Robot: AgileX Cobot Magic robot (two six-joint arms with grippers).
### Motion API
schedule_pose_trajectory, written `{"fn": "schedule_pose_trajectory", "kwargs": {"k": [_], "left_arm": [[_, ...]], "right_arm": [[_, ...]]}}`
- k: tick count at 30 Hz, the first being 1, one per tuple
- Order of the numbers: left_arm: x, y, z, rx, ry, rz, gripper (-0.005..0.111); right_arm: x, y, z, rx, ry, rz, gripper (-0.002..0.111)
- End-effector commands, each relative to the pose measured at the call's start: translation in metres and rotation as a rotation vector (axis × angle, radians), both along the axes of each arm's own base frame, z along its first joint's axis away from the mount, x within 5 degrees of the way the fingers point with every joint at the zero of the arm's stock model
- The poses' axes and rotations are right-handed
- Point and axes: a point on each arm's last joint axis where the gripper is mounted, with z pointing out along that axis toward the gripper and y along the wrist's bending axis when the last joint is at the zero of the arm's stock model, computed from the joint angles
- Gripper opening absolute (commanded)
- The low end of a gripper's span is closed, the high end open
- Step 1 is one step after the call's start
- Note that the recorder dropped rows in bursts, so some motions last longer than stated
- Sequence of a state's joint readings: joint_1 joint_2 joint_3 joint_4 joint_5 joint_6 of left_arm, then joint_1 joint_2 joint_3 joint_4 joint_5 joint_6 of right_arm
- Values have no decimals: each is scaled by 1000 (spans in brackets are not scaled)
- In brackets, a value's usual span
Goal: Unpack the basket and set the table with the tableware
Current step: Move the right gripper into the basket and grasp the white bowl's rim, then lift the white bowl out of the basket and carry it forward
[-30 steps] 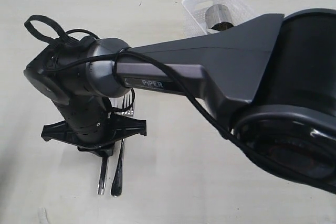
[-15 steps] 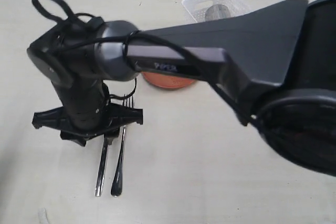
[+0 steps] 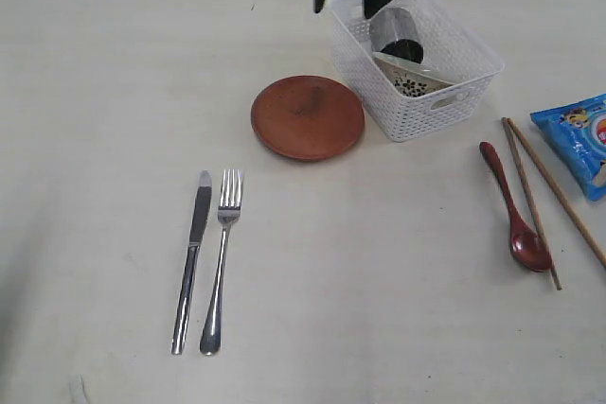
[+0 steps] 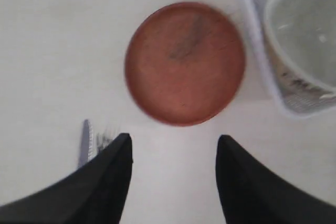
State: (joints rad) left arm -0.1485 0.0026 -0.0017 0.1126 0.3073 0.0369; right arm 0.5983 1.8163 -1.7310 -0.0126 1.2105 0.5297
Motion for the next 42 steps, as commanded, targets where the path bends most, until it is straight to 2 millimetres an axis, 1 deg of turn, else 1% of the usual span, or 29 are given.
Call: {"fn": "schedule_pose_trajectory", "kwargs": {"k": [1,2,3,6,7,10,13,16,18,24,35,40,42], "left_arm": [[0,0,0,-16,-7,4,0],[0,0,0,-16,-7,4,0],[0,0,0,-16,-7,4,0],[0,0,0,-16,-7,4,0],[0,0,0,-16,-7,4,0],[0,0,0,-16,-7,4,0],[0,0,0,-16,-7,4,0],[0,0,0,-16,-7,4,0],[0,0,0,-16,-7,4,0],[0,0,0,-16,-7,4,0],[0,0,0,-16,-7,4,0],[0,0,0,-16,-7,4,0],[0,0,0,-16,-7,4,0]], "right_arm": [[26,-34,-11,-140,-33,237,48],[30,-37,-16,-174,-36,329,48],[36,-39,-26,-219,-33,440,48],[40,-42,-45,-265,7,558,48],[41,-44,-55,-282,33,571,48],[44,-53,-71,-341,79,570,48],[46,-70,-88,-366,141,546,48],[47,-81,-95,-359,155,520,48],[49,-82,-95,-352,138,516,48],[53,-72,-102,-285,95,589,48],[65,-70,-121,-307,53,600,48],[68,-71,-131,-339,70,612,48],[69,-71,-136,-346,85,616,43]]}}
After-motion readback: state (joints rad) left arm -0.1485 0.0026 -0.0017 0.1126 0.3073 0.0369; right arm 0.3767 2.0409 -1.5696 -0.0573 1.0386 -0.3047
